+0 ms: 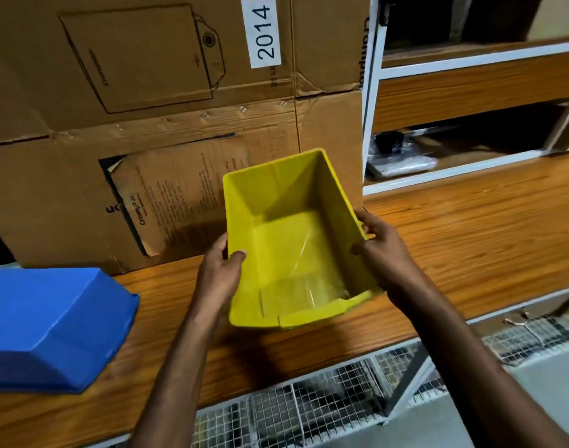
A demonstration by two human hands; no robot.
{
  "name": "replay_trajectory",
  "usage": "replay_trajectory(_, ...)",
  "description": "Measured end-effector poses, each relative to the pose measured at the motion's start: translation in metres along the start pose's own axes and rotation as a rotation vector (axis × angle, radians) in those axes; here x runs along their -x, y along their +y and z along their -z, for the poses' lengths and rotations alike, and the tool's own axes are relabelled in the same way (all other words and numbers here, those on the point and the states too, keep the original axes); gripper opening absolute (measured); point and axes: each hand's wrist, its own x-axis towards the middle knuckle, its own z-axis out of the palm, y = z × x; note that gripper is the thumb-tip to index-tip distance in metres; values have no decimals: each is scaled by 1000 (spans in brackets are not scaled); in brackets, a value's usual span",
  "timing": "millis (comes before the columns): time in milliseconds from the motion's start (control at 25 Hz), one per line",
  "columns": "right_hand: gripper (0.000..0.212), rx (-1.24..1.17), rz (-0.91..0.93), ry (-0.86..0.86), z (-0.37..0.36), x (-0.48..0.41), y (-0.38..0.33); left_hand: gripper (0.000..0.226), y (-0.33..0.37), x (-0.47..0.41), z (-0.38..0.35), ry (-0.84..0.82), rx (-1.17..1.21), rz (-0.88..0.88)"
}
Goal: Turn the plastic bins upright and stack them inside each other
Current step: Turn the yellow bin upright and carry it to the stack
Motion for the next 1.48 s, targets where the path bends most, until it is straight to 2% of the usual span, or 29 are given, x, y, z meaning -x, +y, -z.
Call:
replay_trajectory(160,76,97,178,260,33,47,48,51,-16,37,-44,121,-10,-219)
replay_trajectory(280,71,71,177,365,75,73,72,48,3,67,-84,74,25,-296)
replay_trajectory(480,65,-56,26,438,183,87,97,64,42,113,-174,-173,46,-193)
replay_trajectory(600,62,-119,-61,488,255,96,103,60,64,130,-234,-288,-34,-145)
replay_trajectory(760,63,-56,-150,580,357,104,111,56,94,149,-330,-449,-134,-142)
replay_trajectory(880,60,21,-181,585,421,105,119,64,115,156,-390,-555,-186,-155)
replay_trajectory(960,60,34,-191,611,461,102,125,60,133,163,-429,-621,-191,-182)
replay_trajectory(1120,61,64,-180,672,531,85,142,66,166,164,-504,-666,-158,-212)
replay_trajectory(1480,58,118,-175,875,674,3,186,51,222,130,-697,-686,50,-232)
